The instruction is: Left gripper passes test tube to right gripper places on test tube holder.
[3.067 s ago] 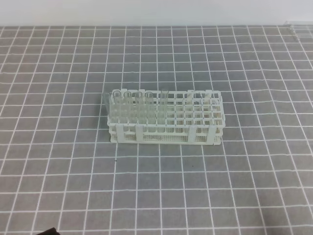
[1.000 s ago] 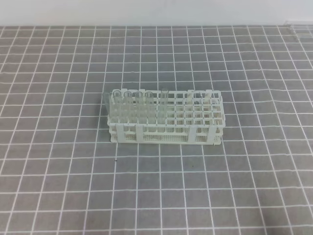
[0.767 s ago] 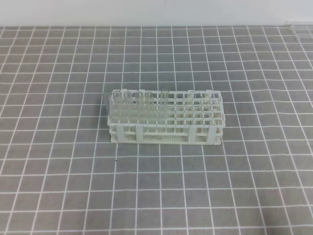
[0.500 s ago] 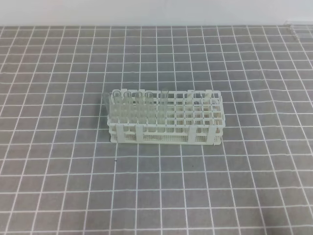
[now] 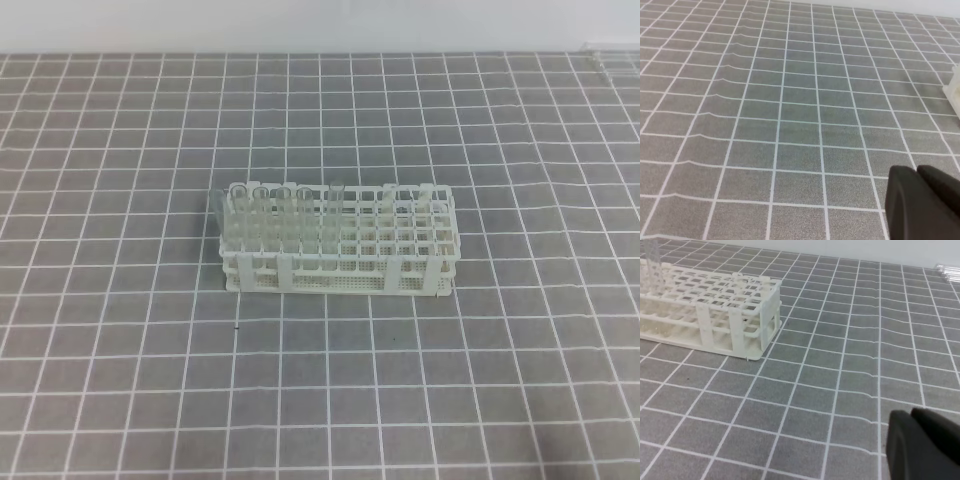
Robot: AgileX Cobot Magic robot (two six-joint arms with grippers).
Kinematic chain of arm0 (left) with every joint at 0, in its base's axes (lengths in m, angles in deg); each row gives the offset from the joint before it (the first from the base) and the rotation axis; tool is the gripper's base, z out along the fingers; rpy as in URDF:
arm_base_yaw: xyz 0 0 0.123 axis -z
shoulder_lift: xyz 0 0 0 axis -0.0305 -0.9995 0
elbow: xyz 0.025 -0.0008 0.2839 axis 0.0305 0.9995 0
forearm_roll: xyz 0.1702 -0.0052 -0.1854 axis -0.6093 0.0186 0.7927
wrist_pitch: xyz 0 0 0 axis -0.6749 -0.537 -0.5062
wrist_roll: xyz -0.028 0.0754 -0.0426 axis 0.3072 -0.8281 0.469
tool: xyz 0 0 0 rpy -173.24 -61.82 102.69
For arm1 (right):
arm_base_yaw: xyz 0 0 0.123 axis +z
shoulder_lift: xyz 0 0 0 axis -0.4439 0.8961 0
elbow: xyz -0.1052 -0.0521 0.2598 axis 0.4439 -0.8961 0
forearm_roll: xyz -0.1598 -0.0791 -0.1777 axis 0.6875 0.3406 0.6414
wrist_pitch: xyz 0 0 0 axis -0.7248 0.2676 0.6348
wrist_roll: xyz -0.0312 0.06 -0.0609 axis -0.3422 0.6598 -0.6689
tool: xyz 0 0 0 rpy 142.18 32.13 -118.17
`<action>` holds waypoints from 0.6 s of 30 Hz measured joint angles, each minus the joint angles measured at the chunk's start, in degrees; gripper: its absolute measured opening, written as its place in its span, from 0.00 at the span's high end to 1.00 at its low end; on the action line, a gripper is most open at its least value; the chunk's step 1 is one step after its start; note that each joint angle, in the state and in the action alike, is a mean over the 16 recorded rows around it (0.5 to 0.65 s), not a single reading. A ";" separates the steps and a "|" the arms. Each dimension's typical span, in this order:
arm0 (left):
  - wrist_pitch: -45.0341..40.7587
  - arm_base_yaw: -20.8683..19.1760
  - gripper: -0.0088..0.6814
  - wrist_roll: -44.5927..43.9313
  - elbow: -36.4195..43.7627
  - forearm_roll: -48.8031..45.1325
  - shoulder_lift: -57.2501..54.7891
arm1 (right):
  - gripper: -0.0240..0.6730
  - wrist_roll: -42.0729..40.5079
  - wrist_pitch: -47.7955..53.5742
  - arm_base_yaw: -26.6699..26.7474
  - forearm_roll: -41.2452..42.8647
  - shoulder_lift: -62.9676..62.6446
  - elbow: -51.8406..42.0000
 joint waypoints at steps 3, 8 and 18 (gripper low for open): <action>-0.06 0.00 0.99 0.00 -0.05 0.00 -0.14 | 0.98 0.00 0.00 0.00 0.00 0.00 0.00; -0.11 0.00 0.99 0.00 -0.14 -0.01 -0.42 | 0.98 0.00 0.00 0.00 0.00 0.00 0.00; -0.11 0.01 0.99 0.00 -0.19 -0.01 -0.70 | 0.98 0.00 0.00 0.00 0.00 0.04 0.00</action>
